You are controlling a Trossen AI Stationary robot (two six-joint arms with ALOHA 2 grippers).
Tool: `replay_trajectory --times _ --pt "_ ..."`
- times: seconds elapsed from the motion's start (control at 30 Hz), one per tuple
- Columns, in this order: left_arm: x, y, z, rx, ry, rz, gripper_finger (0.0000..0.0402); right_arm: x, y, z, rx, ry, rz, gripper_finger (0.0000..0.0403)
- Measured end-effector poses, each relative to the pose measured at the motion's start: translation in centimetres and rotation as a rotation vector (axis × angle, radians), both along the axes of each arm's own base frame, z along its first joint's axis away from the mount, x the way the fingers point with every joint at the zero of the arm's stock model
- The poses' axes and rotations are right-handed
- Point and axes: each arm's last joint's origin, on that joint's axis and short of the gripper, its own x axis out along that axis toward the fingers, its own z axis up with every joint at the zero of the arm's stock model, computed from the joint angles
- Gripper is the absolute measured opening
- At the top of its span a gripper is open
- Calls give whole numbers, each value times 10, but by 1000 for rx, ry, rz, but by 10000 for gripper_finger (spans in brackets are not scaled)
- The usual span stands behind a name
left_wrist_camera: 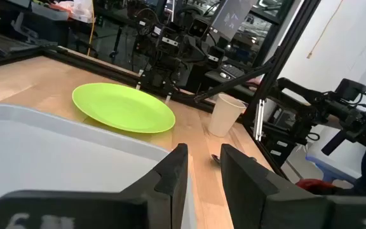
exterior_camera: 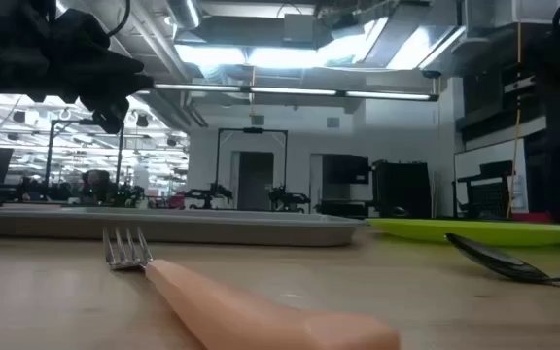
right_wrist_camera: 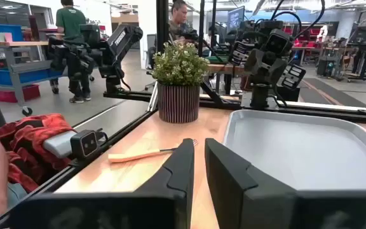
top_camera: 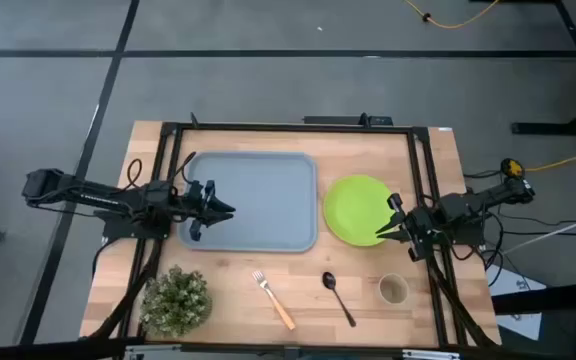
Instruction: Pick and place plate/cup/fork/spoon on tray
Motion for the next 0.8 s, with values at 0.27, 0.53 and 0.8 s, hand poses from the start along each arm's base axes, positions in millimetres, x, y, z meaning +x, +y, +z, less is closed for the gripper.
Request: replay_trajectory --times 0.27,0.53,0.8 --pt "0 0 0 0 -1 0 86 0 0 0 1 1 0 45" --pt "0 0 0 0 -1 0 86 0 0 0 0 0 0 45" --pt "0 -2 -10 20 103 -70 86 0 0 0 1 0 0 45"
